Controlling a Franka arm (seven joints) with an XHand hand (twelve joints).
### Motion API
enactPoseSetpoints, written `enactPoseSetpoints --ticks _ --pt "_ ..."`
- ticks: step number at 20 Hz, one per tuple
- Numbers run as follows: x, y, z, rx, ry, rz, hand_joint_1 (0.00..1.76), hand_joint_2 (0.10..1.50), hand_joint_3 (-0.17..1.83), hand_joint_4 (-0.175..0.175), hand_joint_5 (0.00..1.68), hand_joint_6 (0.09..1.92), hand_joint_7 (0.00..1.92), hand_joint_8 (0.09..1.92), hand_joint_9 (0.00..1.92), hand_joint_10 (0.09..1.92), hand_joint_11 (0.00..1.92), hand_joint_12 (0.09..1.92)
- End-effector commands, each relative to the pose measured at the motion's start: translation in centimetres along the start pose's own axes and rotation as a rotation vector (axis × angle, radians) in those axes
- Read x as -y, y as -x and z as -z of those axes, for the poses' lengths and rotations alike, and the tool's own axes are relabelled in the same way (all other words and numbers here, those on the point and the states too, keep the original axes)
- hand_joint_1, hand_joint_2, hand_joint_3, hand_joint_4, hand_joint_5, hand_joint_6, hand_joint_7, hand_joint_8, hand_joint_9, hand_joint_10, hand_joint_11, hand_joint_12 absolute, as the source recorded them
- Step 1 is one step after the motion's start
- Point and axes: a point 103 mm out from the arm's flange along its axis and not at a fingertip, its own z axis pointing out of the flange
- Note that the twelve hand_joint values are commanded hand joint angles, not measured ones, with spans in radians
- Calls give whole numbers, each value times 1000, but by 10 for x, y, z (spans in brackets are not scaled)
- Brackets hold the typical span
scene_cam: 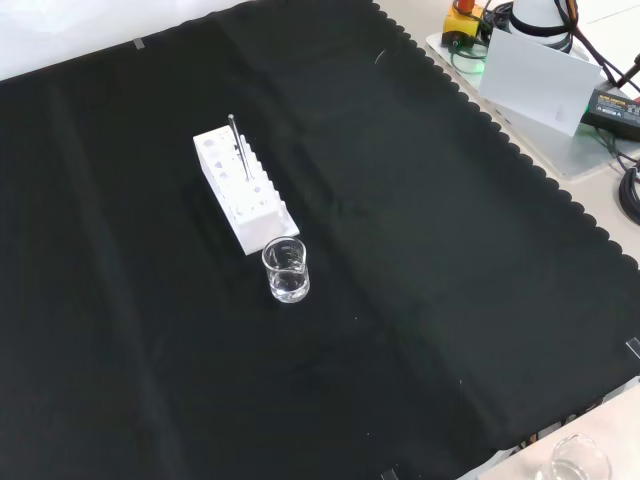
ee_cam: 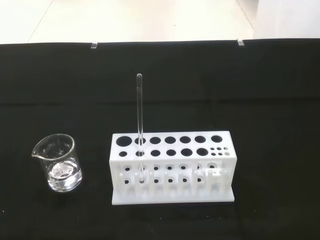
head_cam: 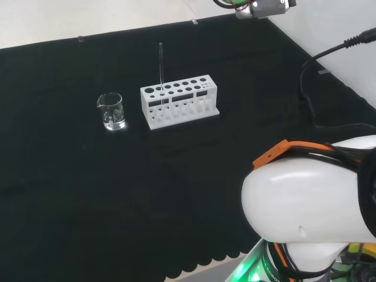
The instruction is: Take the glass rod from the white test tube rack.
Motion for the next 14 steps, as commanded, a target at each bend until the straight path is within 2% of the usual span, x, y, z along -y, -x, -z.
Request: enactPoseSetpoints --ticks 1,2,4,14 --pt "59 8 53 88 72 -93 587 1125 -54 -102 68 119 264 87 470 87 544 87" --pt "63 8 56 96 75 -98 499 1160 -39 -94 33 87 166 87 311 87 397 87" --pt "65 7 59 97 77 -101 433 1186 -28 -88 6 87 93 87 193 87 287 87" --pt "63 5 55 96 73 -94 415 1193 -26 -87 0 87 70 87 159 87 254 87"
